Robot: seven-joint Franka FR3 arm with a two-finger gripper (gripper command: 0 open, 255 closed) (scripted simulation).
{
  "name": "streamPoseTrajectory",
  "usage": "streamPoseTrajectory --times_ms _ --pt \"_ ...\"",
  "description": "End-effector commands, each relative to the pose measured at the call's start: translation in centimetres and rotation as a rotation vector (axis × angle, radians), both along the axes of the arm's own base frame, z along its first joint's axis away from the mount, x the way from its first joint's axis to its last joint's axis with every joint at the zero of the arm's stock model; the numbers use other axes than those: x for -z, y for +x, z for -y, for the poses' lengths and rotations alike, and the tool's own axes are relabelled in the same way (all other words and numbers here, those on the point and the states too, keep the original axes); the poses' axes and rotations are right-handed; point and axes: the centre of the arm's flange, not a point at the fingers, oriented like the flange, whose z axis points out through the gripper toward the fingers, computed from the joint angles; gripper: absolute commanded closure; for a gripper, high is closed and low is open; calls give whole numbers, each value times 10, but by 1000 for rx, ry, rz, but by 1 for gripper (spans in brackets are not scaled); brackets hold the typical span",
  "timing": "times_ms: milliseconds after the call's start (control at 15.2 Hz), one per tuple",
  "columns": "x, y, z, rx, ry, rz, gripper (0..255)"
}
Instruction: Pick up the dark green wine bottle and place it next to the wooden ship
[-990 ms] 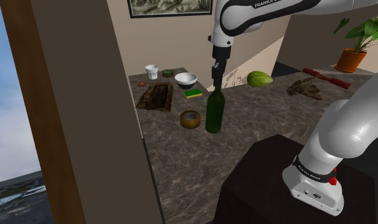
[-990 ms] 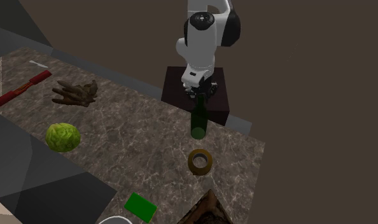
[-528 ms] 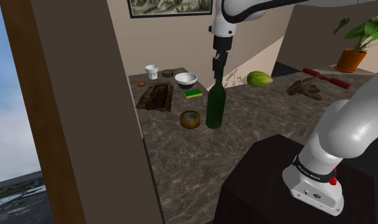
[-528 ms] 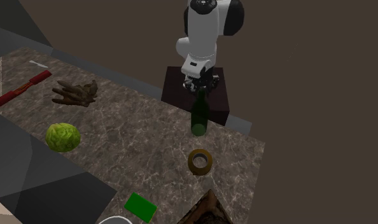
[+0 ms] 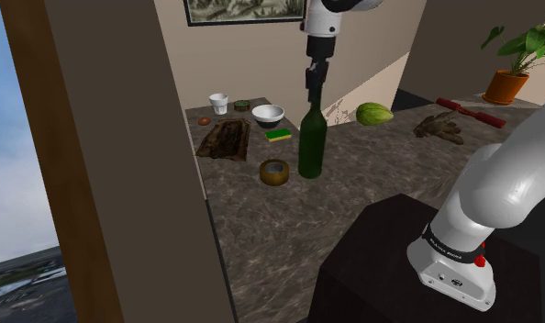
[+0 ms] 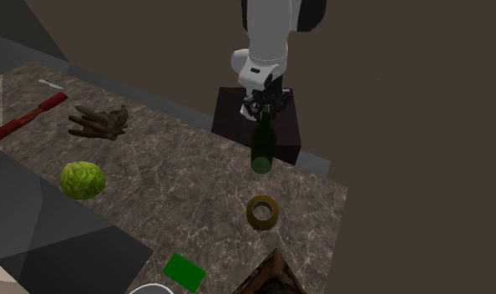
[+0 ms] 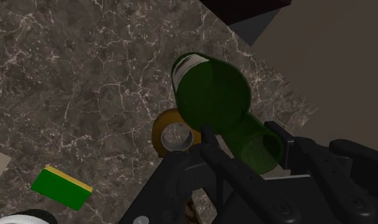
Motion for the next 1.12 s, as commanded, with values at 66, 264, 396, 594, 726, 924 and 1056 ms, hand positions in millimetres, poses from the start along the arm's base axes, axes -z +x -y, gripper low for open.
streamPoseTrajectory --times_ms 66,264,396,594,726,924,1056 --pt "-2 28 -20 0 0 0 255" --pt "-2 60 -43 0 0 0 255" --pt "-2 81 -58 0 0 0 255" --pt "-3 114 -81 0 0 0 255" --pt "-3 135 -96 0 0 0 255" --pt "-3 168 -119 0 0 0 255" --pt "2 175 -124 0 0 0 255"
